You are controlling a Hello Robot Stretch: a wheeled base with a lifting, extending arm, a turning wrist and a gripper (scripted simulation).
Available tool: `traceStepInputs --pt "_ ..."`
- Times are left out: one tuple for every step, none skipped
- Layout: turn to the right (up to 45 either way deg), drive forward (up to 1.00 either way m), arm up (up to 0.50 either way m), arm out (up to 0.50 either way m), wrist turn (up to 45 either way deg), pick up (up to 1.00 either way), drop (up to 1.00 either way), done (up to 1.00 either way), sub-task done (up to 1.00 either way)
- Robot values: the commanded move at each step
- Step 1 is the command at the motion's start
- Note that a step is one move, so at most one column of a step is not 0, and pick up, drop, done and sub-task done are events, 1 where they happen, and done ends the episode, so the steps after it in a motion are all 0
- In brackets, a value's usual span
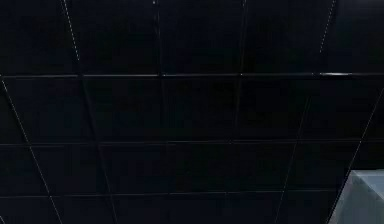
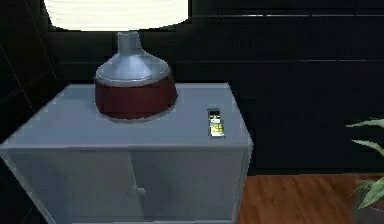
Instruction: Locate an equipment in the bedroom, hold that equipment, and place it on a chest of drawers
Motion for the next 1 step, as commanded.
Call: traceStepInputs --pt "-45.0 0.00 0.00 0.00 0.0 0.00 0.00 0.00 0.00"
